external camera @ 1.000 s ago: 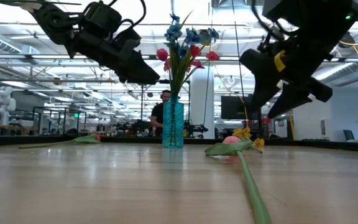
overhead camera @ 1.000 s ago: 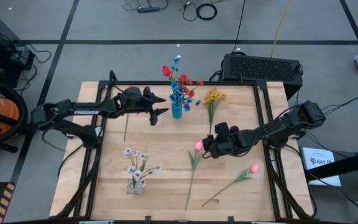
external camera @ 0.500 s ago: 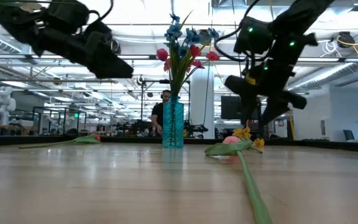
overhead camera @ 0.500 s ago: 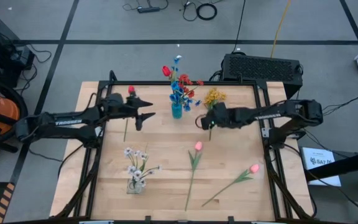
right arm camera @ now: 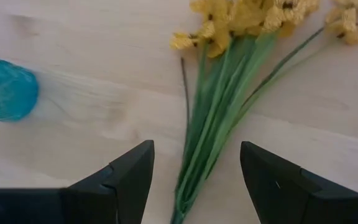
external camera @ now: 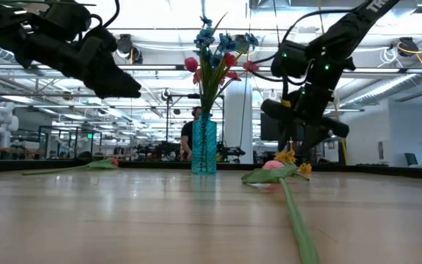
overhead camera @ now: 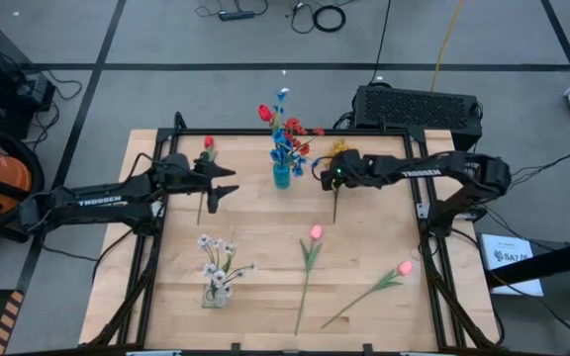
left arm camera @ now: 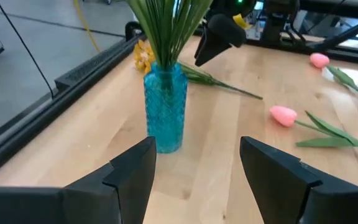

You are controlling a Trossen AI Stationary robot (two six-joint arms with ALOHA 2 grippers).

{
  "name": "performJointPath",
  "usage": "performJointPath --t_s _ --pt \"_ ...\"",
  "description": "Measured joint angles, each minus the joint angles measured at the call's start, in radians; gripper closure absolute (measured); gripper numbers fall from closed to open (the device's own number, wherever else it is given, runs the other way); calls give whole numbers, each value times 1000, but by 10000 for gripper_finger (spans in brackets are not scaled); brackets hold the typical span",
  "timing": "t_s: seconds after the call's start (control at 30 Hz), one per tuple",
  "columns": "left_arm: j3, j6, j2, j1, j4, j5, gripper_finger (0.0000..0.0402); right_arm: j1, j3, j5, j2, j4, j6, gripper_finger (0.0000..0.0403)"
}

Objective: Sort flowers into vase by color
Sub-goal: Put the yellow flowers into the transparent flower vase

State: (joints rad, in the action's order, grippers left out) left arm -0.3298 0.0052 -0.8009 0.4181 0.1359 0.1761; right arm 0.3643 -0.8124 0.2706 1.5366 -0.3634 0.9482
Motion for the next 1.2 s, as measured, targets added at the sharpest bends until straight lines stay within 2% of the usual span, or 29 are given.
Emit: performJointPath --t_s 0.17,0.3,0.53,0.77,0.87,1.03,1.2 --pt "0 0 -1 -9 -8 0 162 14 -30 -12 54 -44 -20 172" --pt "0 0 -1 -14 -10 0 162 15 -127 -12 152 -97 -60 172" --pt "0 -26 -2 -15 -23 0 162 15 -301 13 337 -292 -97 172" --pt "0 -26 -2 -15 -50 0 162 19 -296 12 368 -304 -100 182" --pt "0 -27 -2 -16 -49 -14 162 19 -290 11 364 -316 -96 213" --pt "0 -26 -2 -15 -48 -24 162 6 -282 26 365 -323 -97 299" --pt "0 -26 -2 -15 -49 -25 162 -63 -274 175 350 -388 -65 382"
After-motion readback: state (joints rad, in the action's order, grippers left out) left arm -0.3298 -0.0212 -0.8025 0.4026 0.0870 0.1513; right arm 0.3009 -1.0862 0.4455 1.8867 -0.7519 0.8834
